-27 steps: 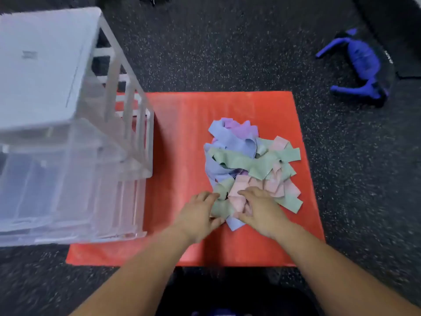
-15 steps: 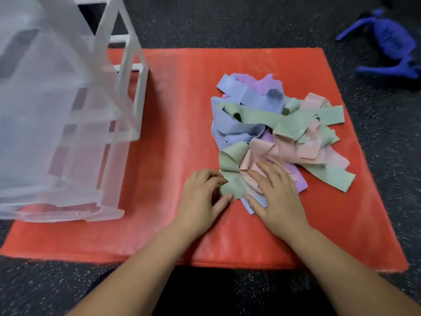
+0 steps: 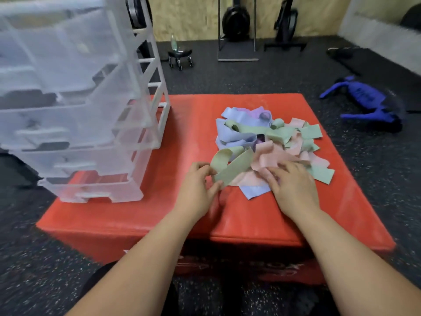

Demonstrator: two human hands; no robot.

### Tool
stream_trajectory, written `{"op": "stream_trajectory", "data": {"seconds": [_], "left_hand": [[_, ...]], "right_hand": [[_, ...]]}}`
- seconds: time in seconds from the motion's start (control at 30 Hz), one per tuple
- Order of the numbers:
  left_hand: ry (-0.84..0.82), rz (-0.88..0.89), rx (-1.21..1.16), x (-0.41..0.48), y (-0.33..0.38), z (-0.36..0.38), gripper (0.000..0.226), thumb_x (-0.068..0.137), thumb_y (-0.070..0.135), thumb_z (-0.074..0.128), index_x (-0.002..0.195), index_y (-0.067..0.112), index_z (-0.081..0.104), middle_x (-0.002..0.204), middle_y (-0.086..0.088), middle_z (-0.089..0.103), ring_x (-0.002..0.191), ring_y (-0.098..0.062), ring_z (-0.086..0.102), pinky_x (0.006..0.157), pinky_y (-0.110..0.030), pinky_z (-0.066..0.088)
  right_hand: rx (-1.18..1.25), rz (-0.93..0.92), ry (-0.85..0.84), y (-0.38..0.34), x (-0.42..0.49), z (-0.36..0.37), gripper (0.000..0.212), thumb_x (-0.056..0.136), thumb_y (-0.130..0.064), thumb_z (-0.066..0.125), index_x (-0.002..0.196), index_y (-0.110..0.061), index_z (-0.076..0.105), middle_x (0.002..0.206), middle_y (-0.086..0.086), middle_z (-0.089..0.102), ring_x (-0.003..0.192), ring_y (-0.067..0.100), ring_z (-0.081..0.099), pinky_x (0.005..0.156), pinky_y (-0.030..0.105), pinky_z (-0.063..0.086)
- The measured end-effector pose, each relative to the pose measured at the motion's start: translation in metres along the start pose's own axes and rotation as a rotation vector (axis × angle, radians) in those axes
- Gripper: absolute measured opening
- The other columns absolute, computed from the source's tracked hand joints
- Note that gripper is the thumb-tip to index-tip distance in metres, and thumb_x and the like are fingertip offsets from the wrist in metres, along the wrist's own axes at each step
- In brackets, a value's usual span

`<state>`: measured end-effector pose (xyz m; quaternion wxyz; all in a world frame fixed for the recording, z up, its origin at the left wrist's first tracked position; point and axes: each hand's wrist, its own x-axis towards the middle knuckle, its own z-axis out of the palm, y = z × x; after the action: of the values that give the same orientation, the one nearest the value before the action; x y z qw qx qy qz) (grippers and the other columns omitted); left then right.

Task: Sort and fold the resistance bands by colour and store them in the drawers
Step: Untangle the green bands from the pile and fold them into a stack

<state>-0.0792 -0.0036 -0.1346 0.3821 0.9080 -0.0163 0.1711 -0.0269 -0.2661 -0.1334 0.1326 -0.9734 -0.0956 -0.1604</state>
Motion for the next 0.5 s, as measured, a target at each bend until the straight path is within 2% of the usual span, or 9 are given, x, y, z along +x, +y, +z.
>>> {"op": "stream_trajectory", "data": {"seconds": [0.13,0.23,0.33,0.4,0.5], "left_hand": [[-0.007,-0.077,-0.065,-0.007,0.0,-0.006,0.025,0.08,0.013,0.087,0.101,0.017,0.073,0.104,0.001,0.069,0.082,-0.009,0.068,0.082,-0.032,0.058],[-0.042,-0.113,-0.107,-0.004,-0.003,-0.007,0.029,0.079,0.015,0.089,0.102,0.021,0.073,0.099,0.003,0.07,0.078,-0.008,0.069,0.081,-0.033,0.059],[-0.06,-0.208,-0.211,0.005,-0.005,-0.007,0.04,0.081,0.02,0.091,0.115,0.023,0.07,0.111,0.006,0.071,0.082,-0.01,0.072,0.083,-0.034,0.061],[-0.069,-0.27,-0.226,0.013,-0.005,-0.008,0.051,0.08,0.026,0.092,0.124,0.026,0.066,0.119,0.008,0.068,0.084,-0.009,0.073,0.082,-0.031,0.061],[-0.139,-0.336,-0.314,0.025,-0.01,-0.008,0.06,0.08,0.025,0.093,0.132,0.023,0.063,0.115,0.007,0.071,0.085,-0.012,0.07,0.08,-0.027,0.06]], "right_hand": [[0.007,-0.032,0.094,-0.015,-0.008,-0.006,0.031,0.088,-0.032,0.072,0.117,-0.024,0.073,0.12,0.003,0.063,0.113,0.031,0.054,0.091,0.045,0.048],[0.093,-0.169,0.136,-0.031,-0.008,-0.002,0.033,0.086,-0.031,0.074,0.118,-0.024,0.07,0.115,-0.001,0.059,0.107,0.028,0.055,0.087,0.044,0.048],[0.151,-0.278,-0.024,-0.042,-0.004,0.009,0.042,0.09,-0.05,0.057,0.127,-0.033,0.066,0.117,-0.009,0.06,0.109,0.025,0.055,0.086,0.043,0.049],[0.144,-0.301,-0.142,-0.047,0.0,0.016,0.049,0.088,-0.064,0.053,0.129,-0.04,0.065,0.118,-0.015,0.062,0.109,0.021,0.055,0.086,0.043,0.048],[0.106,-0.326,-0.249,-0.057,0.008,0.021,0.056,0.082,-0.077,0.051,0.127,-0.046,0.064,0.114,-0.021,0.064,0.107,0.016,0.052,0.088,0.042,0.044]]}}
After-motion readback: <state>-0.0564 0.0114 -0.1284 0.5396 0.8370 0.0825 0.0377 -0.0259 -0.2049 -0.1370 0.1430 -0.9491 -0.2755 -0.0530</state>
